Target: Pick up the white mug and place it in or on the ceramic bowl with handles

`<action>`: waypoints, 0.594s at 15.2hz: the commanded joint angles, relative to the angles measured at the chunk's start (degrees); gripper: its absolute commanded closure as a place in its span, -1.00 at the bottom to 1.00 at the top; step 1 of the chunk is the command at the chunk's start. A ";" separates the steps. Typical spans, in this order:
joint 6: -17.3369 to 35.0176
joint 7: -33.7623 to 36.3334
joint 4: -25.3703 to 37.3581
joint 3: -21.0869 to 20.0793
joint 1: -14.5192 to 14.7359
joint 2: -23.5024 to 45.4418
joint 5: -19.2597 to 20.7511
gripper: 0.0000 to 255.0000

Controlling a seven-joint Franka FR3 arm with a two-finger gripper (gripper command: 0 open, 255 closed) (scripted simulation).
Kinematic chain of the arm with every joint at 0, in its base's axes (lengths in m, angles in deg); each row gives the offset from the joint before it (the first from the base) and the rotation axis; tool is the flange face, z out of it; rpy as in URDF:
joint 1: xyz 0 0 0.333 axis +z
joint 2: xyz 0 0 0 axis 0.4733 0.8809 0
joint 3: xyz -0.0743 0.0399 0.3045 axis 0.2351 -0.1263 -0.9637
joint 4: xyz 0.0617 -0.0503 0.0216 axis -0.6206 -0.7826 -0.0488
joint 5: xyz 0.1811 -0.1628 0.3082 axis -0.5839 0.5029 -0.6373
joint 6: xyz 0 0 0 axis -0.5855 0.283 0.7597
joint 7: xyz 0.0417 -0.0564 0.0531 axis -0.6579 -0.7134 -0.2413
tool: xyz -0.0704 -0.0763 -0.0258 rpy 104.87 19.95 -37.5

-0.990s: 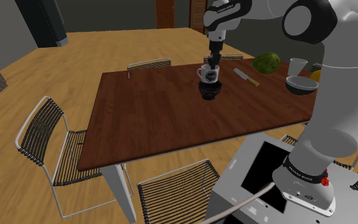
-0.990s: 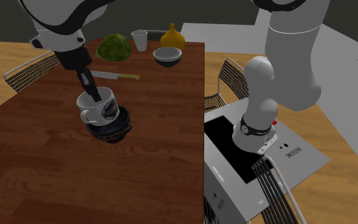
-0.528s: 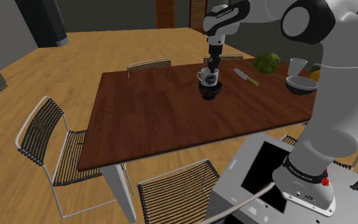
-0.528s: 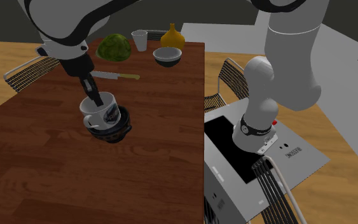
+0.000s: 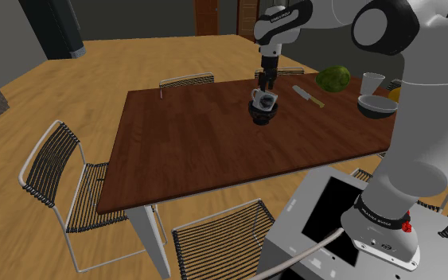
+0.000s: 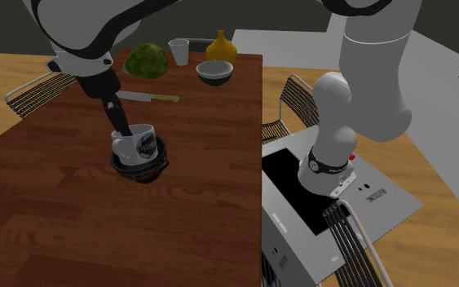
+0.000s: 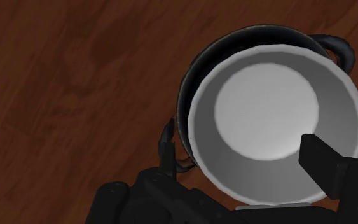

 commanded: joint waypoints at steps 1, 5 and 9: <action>0.00 0.00 0.00 0.00 0.00 0.00 0.00 -1.00; -5.68 0.27 5.49 0.23 -0.37 -0.24 0.29 -1.00; -7.22 0.31 7.10 0.29 -0.51 -0.16 0.30 -1.00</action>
